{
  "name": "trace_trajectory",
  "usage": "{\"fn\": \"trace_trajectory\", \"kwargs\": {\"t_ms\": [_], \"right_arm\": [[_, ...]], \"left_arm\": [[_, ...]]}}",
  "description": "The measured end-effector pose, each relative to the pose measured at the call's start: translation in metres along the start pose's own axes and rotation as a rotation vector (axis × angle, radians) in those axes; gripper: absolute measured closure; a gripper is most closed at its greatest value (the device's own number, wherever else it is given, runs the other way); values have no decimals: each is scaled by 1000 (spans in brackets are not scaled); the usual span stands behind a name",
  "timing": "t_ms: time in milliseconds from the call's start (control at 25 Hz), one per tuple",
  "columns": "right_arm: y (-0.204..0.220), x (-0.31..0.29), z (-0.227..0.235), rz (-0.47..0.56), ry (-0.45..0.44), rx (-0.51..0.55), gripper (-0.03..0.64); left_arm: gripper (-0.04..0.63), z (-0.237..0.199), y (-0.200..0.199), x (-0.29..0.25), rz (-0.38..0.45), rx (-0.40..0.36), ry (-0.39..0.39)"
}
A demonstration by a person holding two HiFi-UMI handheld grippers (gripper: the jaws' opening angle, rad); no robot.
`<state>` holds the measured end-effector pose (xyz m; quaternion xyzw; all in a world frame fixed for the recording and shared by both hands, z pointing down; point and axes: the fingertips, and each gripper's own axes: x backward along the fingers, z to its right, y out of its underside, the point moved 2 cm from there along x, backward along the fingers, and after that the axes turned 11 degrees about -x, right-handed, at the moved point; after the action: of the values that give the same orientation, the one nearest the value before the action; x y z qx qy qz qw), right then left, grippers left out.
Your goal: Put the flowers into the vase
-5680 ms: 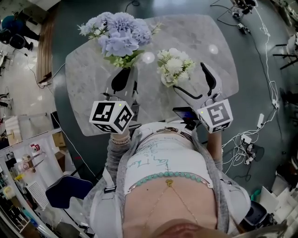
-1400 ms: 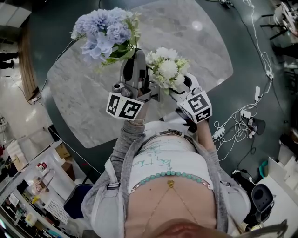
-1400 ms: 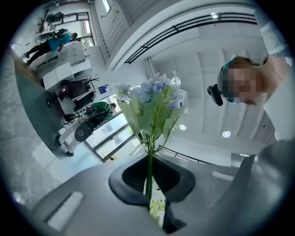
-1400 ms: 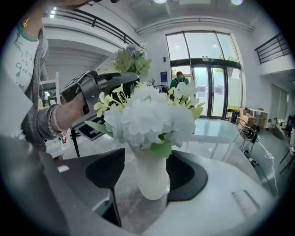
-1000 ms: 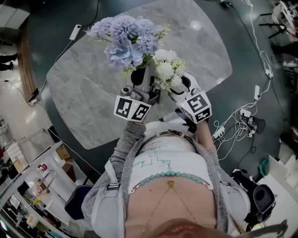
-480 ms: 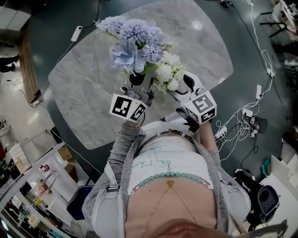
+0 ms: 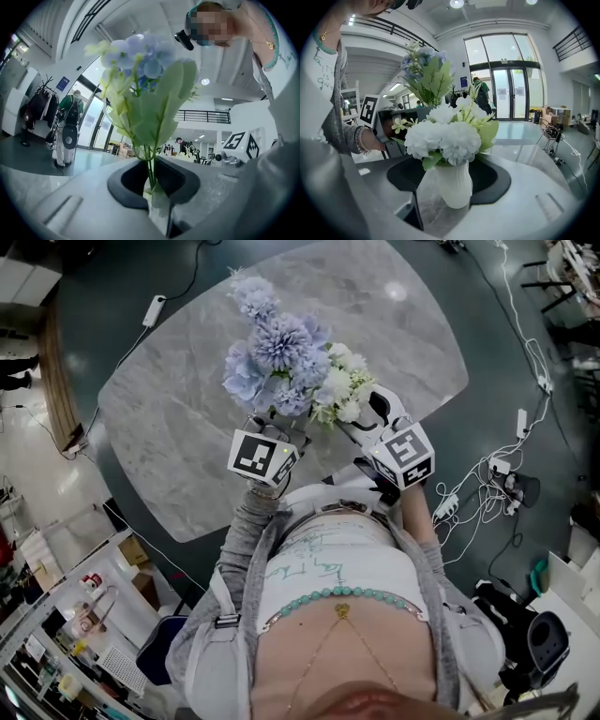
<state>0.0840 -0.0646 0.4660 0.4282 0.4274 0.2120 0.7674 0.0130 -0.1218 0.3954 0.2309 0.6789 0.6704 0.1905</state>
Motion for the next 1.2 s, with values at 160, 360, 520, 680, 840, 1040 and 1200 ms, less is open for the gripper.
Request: {"fn": "trace_trajectory", "kwargs": {"t_ms": [160,360,520,680,840,1040,1200], "right_arm": [[0,-1,0,0,-1,-2,310],[-1,-3,0,0,0,0,310],[0,2,-1,2,0,-2,311],[1,15,1,6,17,-18,310],[-2,35,11,18,42,-21,307],[-32,68,20,70,118,70,310],[-71,96,14,166,44,105,334]], "left_arm": [[523,0,-2,2,-55,-128,2],[465,-3,4,8,-203,-188,20],[543,0,4,11,-244,-182,24],[558,9,4,6,-303,-163,65],[563,11,8,-2,-400,-83,134],[563,16,10,-5,-482,-98,190],[563,21,14,-7,-503,-91,204]]}}
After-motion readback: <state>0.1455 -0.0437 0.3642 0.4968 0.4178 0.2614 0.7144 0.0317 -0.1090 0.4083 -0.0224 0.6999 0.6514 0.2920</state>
